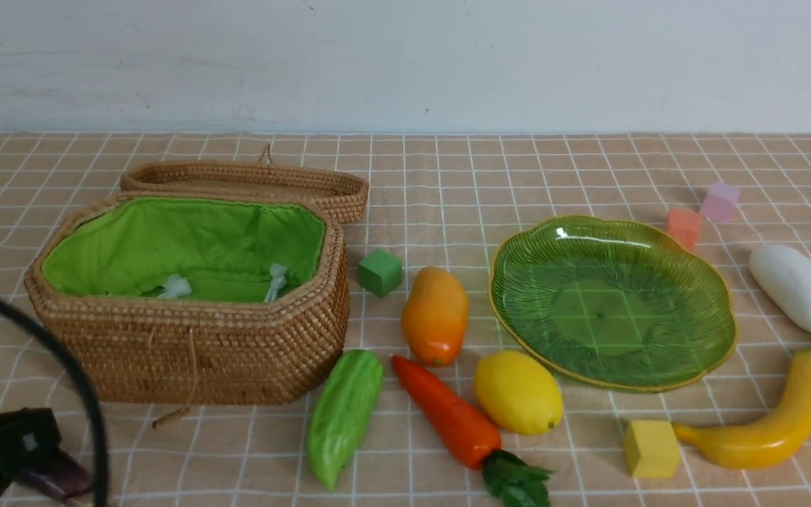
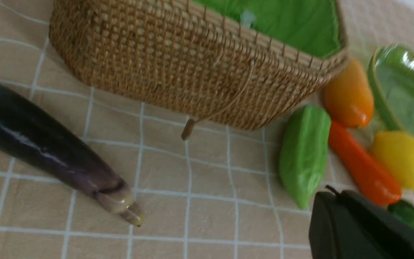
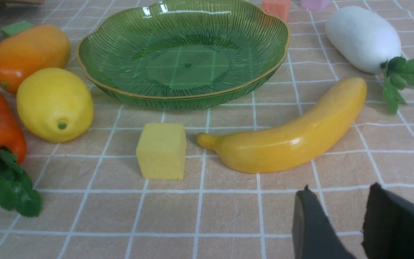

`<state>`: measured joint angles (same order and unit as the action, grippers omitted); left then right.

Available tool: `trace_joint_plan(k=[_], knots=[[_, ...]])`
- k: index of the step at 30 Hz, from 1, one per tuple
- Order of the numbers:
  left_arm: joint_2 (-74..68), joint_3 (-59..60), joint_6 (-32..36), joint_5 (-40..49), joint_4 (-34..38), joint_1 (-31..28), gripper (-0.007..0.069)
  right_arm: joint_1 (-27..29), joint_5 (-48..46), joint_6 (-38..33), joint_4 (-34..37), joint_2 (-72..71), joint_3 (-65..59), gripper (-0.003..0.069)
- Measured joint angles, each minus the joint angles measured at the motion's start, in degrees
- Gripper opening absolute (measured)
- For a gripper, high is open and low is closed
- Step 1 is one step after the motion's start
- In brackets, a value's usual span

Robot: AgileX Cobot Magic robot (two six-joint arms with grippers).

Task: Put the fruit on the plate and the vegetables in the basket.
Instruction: Use the left arm to grab an eggplant and put it into the left basket

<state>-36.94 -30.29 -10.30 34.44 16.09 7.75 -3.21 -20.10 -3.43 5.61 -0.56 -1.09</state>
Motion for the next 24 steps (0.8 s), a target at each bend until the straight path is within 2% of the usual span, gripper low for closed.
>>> trace_joint_plan(k=[3, 4, 5, 7, 10, 13, 14, 16, 17, 18, 19, 20, 21, 24], knots=[[-4.2, -2.6, 4.6, 3.3, 0.4, 0.0, -0.0013, 0.0, 2.7, 1.4, 2.7, 0.0, -0.3, 0.0245], [-6.5, -4.3, 7.3, 5.5, 0.6, 0.0, -0.0013, 0.0, 5.3, 3.7, 7.1, 0.0, -0.3, 0.0246], [-7.1, -4.7, 7.6, 5.7, 0.6, 0.0, -0.0013, 0.0, 5.7, 4.1, 7.1, 0.0, -0.3, 0.0246], [-10.6, -6.4, 11.5, 8.0, 0.6, 0.0, -0.0013, 0.0, 10.3, 8.5, 15.4, 0.0, -0.3, 0.0246], [-13.9, -6.9, 16.4, 8.4, 0.7, 0.0, -0.0013, 0.0, 14.3, 11.8, 22.8, 0.0, -0.3, 0.0246], [-16.1, -6.9, 20.6, 8.4, 2.4, 0.0, -0.0013, 0.0, 16.2, 12.3, 26.3, 0.0, -0.3, 0.0237], [-17.2, -7.2, 25.3, 8.5, 4.3, 0.0, -0.0013, 0.0, 13.5, 12.5, 28.5, 0.0, 0.6, 0.0218], [-17.8, -7.6, 28.7, 8.7, 5.7, 0.0, -0.0013, -0.2, 9.1, 12.5, 29.3, 0.0, 2.2, 0.0204], [-18.8, -8.5, 36.0, 9.6, 9.0, 0.0, -0.0013, -1.4, 0.8, 10.2, 29.7, 1.0, 7.6, 0.0172], [-18.8, -8.7, 37.7, 9.8, 9.3, 0.0, -0.0013, -1.6, -1.2, 9.7, 29.7, 1.2, 8.3, 0.0169], [-19.5, -9.5, 44.4, 11.1, 11.3, 0.0, -0.0013, -3.2, -8.6, 5.2, 29.6, 3.8, 14.3, 0.0145], [-19.6, -9.6, 45.3, 11.4, 11.5, 0.0, -0.0013, -3.4, -9.7, 4.6, 29.6, 4.2, 15.1, 0.0142], [-20.5, -10.1, 50.5, 12.5, 12.4, 0.0, -0.0013, -5.1, -17.9, -0.3, 29.4, 8.0, 20.7, 0.0123], [-23.2, -10.5, 60.3, 12.9, 12.3, 0.0, -0.0008, -7.1, -30.1, -10.2, 28.7, 14.8, 31.7, 0.0104]])
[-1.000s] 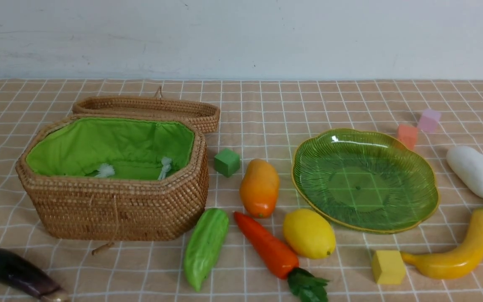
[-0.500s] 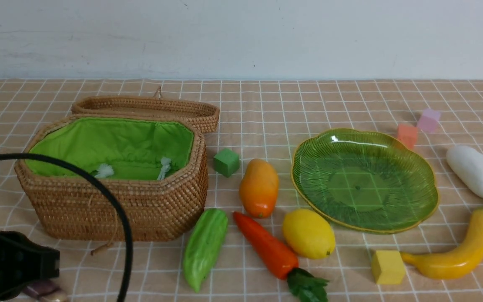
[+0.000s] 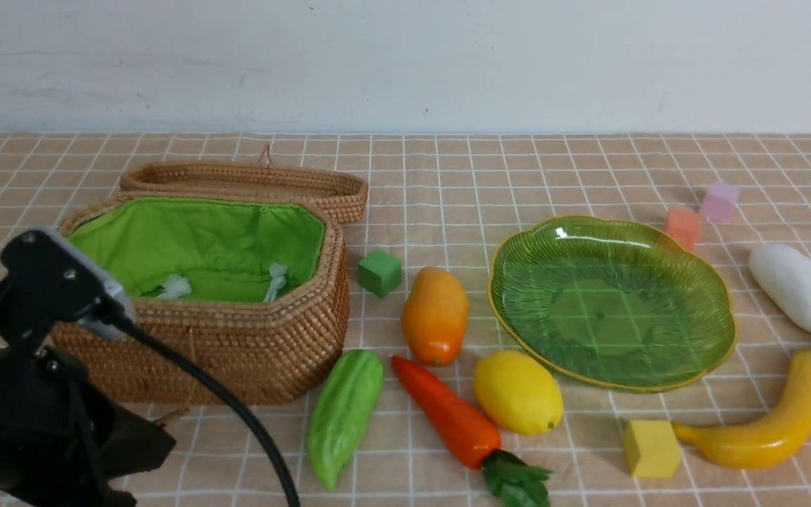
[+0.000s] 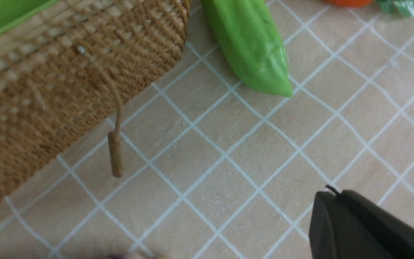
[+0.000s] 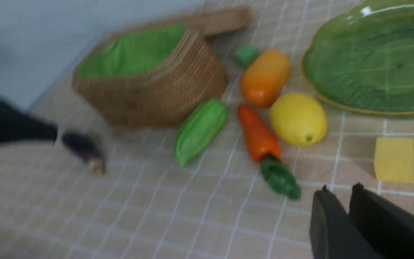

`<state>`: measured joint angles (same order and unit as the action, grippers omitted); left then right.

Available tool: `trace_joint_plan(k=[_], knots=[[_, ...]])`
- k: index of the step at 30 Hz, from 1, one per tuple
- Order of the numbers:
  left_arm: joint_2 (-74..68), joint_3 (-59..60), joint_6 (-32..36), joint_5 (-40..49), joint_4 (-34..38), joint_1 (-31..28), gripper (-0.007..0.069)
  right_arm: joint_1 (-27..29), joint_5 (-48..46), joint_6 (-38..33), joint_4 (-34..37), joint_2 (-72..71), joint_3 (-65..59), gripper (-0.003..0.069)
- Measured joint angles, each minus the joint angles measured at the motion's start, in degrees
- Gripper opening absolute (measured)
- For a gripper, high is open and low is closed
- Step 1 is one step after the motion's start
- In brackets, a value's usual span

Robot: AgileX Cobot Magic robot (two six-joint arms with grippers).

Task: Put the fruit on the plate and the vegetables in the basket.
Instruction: Use the left arm to grab an eggplant and put it into the left basket

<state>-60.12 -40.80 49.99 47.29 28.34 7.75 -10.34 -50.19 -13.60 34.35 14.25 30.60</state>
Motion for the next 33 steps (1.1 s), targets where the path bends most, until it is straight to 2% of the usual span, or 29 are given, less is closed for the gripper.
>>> trace_joint_plan(k=[1, 2, 3, 4, 6, 7, 8, 9, 10, 12, 13, 14, 16, 22, 28, 31, 33], knots=[[-1.4, -0.1, 4.1, 0.0, -0.8, 0.0, 0.0006, -0.3, -3.4, -2.6, -0.3, 2.2, 2.9, 0.0103], [-1.4, -0.1, 4.7, 0.0, -1.0, 0.0, 0.0006, -0.3, -4.5, -3.1, -0.4, 3.0, 3.4, 0.0102], [-4.0, -0.1, 9.5, -0.2, -3.9, 0.0, 0.0054, -0.5, -8.4, -6.4, -1.1, 5.9, 7.4, 0.0102], [-4.2, -0.1, 10.2, -0.2, -4.9, 0.0, 0.0061, -0.5, -8.7, -6.7, -1.2, 6.2, 7.4, 0.0102], [-7.1, -0.1, 12.4, -0.4, -11.7, 0.0, 0.0160, -0.5, -10.6, -9.4, -2.2, 8.1, 9.3, 0.0102], [-7.5, -0.1, 12.5, -0.4, -12.4, 0.0, 0.0181, -0.5, -10.6, -9.4, -2.2, 8.2, 9.3, 0.0102], [-8.3, -0.1, 12.7, -0.4, -16.1, 0.0, 0.0226, -0.5, -10.7, -10.1, -2.3, 8.5, 9.5, 0.0102], [-9.7, -0.1, 12.7, -0.7, -21.9, 0.0, 0.0319, -0.5, -10.9, -10.7, -2.6, 8.7, 9.6, 0.0102], [-10.1, -0.1, 12.5, -0.7, -23.3, 0.0, 0.0343, -0.5, -10.9, -10.8, -2.6, 8.8, 9.6, 0.0102], [-12.7, -0.1, 9.8, -1.9, -30.8, 0.0, 0.0475, -0.5, -11.0, -11.3, -2.6, 8.8, 9.6, 0.0106], [-12.7, -0.1, 9.5, -2.1, -31.4, 0.0, 0.0484, -0.5, -11.0, -11.3, -2.6, 8.8, 9.6, 0.0106], [-14.2, -0.1, 8.3, -3.8, -34.9, 0.0, 0.0536, -0.5, -11.0, -11.3, -2.6, 8.8, 9.6, 0.0108], [-16.7, -0.1, 7.5, -7.1, -39.6, 0.0, 0.0568, -0.5, -11.0, -11.3, -2.6, 8.8, 9.6, 0.0109], [-24.5, -0.2, 8.4, -12.4, -46.5, 0.0, 0.0573, -0.5, -11.0, -11.3, -2.6, 8.8, 9.6, 0.0109], [-30.4, -0.3, 15.0, -16.2, -47.9, 0.0, 0.0533, -0.5, -11.0, -11.4, -2.6, 8.8, 9.6, 0.0109], [-31.7, -0.8, 16.7, -15.4, -47.9, 0.0, 0.0460, -0.5, -10.9, -11.4, -2.6, 8.8, 9.6, 0.0109], [-32.1, -1.0, 17.0, -14.8, -47.9, 0.0, 0.0363, -0.5, -10.5, -11.4, -2.6, 8.8, 9.6, 0.0109]])
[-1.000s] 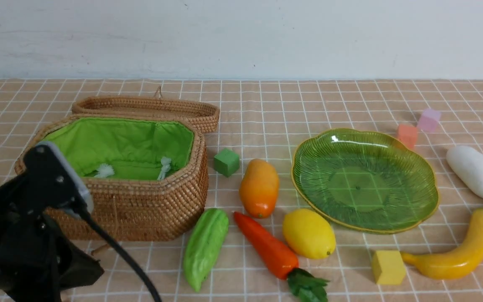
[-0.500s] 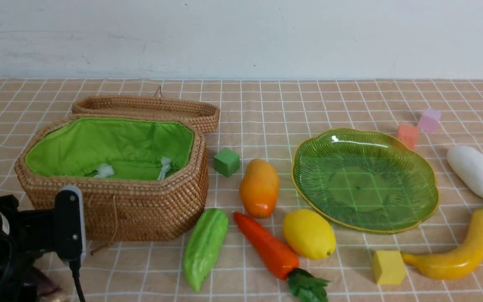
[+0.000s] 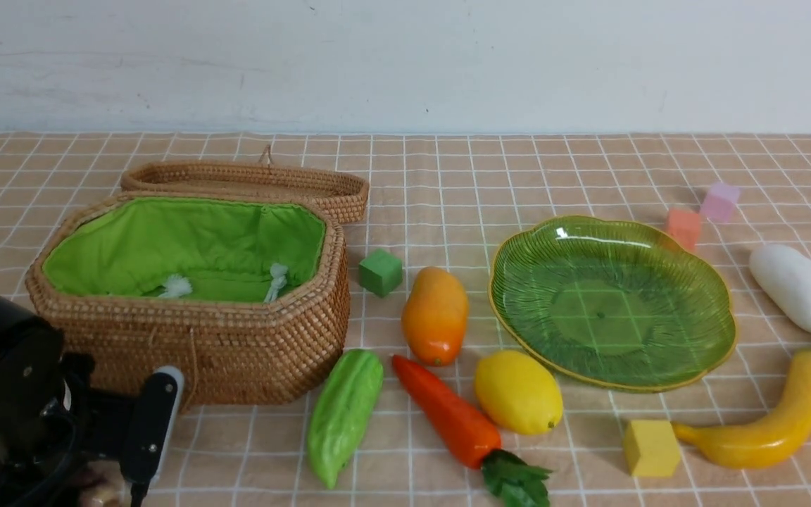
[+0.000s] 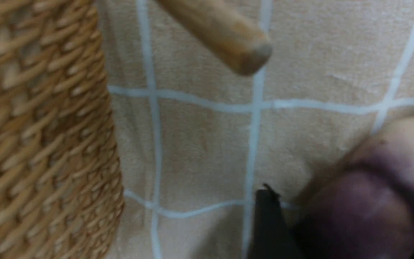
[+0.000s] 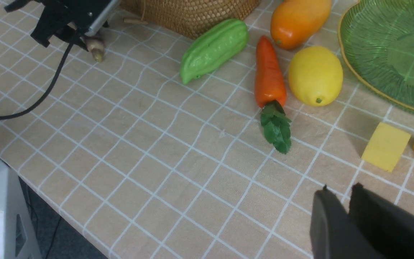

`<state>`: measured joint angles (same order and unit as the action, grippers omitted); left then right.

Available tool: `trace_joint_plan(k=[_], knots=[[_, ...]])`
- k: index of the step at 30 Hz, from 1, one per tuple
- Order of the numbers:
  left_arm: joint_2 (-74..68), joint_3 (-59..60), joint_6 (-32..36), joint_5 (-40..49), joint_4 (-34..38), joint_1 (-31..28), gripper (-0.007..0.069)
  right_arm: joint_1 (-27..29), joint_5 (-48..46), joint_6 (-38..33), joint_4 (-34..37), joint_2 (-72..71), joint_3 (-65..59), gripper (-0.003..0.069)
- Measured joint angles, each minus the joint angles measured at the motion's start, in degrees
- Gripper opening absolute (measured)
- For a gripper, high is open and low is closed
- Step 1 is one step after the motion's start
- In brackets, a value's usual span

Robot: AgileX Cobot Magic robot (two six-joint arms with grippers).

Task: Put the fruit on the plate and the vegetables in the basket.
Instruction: Use the left arm to grab an eggplant and put it into the left basket

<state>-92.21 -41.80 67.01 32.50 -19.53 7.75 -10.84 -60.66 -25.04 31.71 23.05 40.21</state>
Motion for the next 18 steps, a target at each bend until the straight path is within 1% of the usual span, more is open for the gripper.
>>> trace_joint_plan(k=[1, 2, 4, 6, 8, 11, 12, 13, 14, 16, 18], knots=[[-0.1, -0.1, 0.0, 0.5, 0.0, 0.0, 0.0316, 0.0, 0.2, 0.0, 0.0, 0.0, 0.0, 0.0109], [-0.1, -0.1, -0.2, 0.8, 0.0, 0.0, 0.0288, 0.0, 0.4, 0.0, 0.0, 0.0, 0.0, 0.0109], [0.1, -0.2, -1.0, 1.5, 0.1, 0.1, 0.0294, 0.0, 0.9, 0.0, 0.0, 0.0, 0.0, 0.0109], [1.8, -0.1, -3.8, 6.1, 1.3, 0.1, 0.0299, 0.0, 1.8, 0.0, 0.0, 0.0, 0.1, 0.0109], [5.8, 0.1, -6.2, 10.8, 2.9, 0.1, 0.0299, 0.0, 2.2, 0.1, 0.4, 0.0, 0.1, 0.0110], [14.7, -1.5, -10.0, 15.0, 7.2, 0.1, 0.0299, 0.0, 3.8, 0.2, 1.5, 0.0, 0.1, 0.0112], [15.4, -1.5, -10.2, 15.1, 7.2, 0.1, 0.0299, 0.0, 3.9, 0.2, 1.5, 0.0, 0.1, 0.0112], [20.7, -3.6, -10.6, 15.1, 10.5, 0.1, 0.0299, 0.0, 5.1, 0.2, 1.9, 0.0, 0.1, 0.0113], [23.5, -5.0, -10.3, 14.3, 12.5, 0.1, 0.0299, 0.0, 6.0, 0.2, 2.3, 0.0, 0.1, 0.0115], [26.2, -6.9, -9.8, 12.7, 14.8, 0.1, 0.0299, 0.0, 7.1, 0.2, 2.6, 0.0, 0.1, 0.0116], [28.3, -11.7, -9.2, 9.4, 20.1, 0.1, 0.0299, 0.0, 10.4, 0.3, 2.9, 0.1, 0.1, 0.0120]])
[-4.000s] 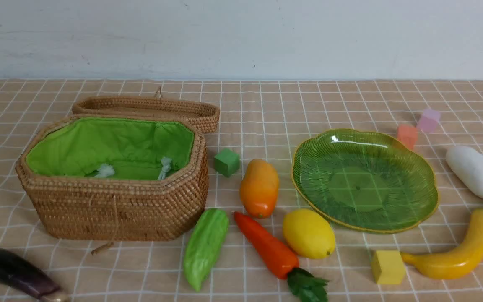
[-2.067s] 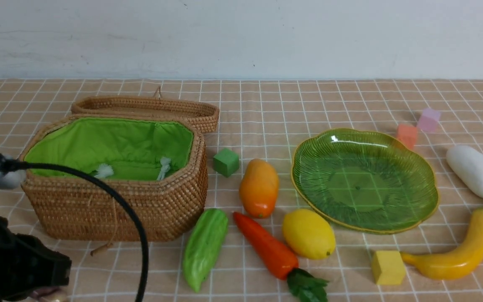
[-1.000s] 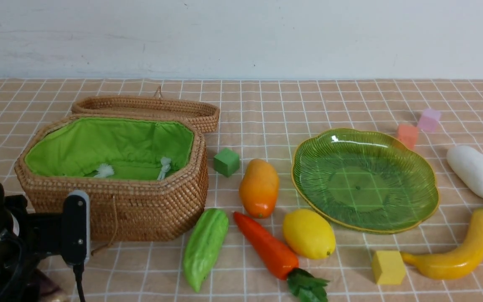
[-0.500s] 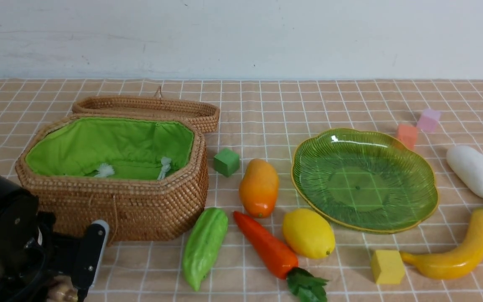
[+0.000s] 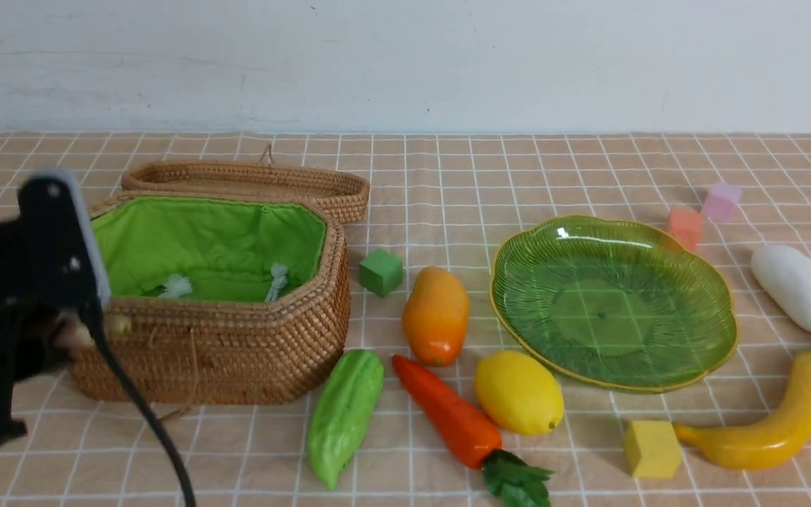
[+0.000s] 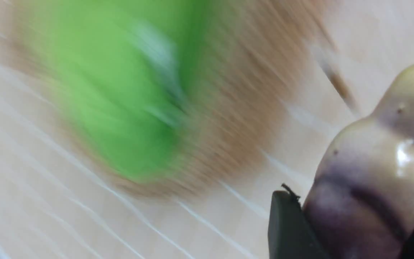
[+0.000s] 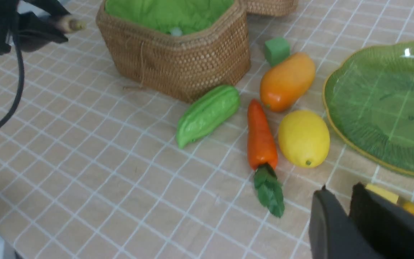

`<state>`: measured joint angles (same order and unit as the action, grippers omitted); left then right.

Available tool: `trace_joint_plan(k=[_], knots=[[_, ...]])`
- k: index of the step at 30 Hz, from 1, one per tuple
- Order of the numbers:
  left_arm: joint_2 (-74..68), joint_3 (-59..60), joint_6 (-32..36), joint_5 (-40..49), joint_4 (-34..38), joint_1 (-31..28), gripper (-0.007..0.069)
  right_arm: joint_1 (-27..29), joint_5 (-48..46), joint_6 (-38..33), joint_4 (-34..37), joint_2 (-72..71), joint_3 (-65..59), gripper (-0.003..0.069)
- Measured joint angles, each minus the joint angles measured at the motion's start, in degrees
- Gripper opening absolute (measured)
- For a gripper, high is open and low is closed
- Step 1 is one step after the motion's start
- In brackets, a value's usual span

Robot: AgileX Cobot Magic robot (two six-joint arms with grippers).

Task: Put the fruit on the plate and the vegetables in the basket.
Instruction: Use the left arm to grab an eggplant and put it into the left basket, then take a chayote with your left arm and place it on the basket on the left.

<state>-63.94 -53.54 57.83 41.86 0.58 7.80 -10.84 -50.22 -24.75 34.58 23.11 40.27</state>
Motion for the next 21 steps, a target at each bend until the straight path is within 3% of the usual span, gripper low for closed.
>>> trace_joint_plan(k=[4, 11, 13, 16, 18, 21], knots=[[-4.4, -6.4, 1.1, -3.9, 5.3, 0.0, 0.0299, 0.0, 5.7, 1.6, 0.4, 0.0, 0.0, 0.0120], [-19.4, -10.4, 3.2, -13.8, 6.2, 0.0, 0.0309, 0.0, 8.4, 2.4, 2.3, 0.0, 0.0, 0.0123], [-21.9, -10.5, 3.2, -18.6, 6.4, 0.0, 0.0375, 0.0, 8.4, 2.5, 3.0, 0.0, 0.0, 0.0123], [-23.8, -10.5, 3.2, -24.2, 7.4, 0.0, 0.0559, 0.0, 8.4, 2.5, 3.1, 0.0, 0.0, 0.0123], [-23.9, -10.5, 3.2, -24.5, 8.7, 0.0, 0.0638, 0.0, 8.4, 2.5, 3.2, 0.0, 0.0, 0.0123], [-23.1, -10.5, 3.2, -22.6, 11.2, 0.2, 0.0659, 0.0, 8.4, 2.5, 3.2, 0.0, 0.0, 0.0123]])
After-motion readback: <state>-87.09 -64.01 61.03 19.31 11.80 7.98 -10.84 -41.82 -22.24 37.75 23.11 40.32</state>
